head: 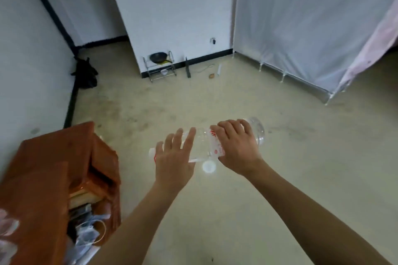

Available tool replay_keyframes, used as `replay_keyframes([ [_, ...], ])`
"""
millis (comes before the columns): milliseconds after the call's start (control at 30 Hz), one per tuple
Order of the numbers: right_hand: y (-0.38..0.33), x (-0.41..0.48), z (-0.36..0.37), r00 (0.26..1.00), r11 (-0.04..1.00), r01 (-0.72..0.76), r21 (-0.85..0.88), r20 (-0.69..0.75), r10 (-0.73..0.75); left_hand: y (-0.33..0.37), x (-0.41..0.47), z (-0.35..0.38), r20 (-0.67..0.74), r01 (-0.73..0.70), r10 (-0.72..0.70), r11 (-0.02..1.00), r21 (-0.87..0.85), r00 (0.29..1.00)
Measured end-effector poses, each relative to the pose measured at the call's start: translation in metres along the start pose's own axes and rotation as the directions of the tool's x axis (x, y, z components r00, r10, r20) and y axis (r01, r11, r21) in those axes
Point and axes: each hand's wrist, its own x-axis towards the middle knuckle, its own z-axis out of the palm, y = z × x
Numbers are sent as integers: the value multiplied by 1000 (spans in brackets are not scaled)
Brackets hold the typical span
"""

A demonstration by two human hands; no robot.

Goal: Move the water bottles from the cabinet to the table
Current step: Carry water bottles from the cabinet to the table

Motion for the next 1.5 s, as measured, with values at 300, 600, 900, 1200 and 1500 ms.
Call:
replay_keyframes([
  [300,242,-124,-107,941,919,-312,-241,-210,264,268,111,5,-81,-413,406,905,-103,910],
  [600,445,-235,-178,827,700,-560,-443,-253,501,528,215,62,-165,-730,712,648,-216,682],
  [900,629,-334,-291,617,300,-729,-615,-402,676,823,296,63,-311,-914,888,231,-334,338],
  [1200,720,-491,-372,417,-61,-778,-625,-587,694,1069,250,61,-371,-952,929,-120,-282,-7],
  [1500,896,-615,-472,337,-80,-842,-533,-637,693,1311,239,41,-407,-964,913,-122,-236,-16],
])
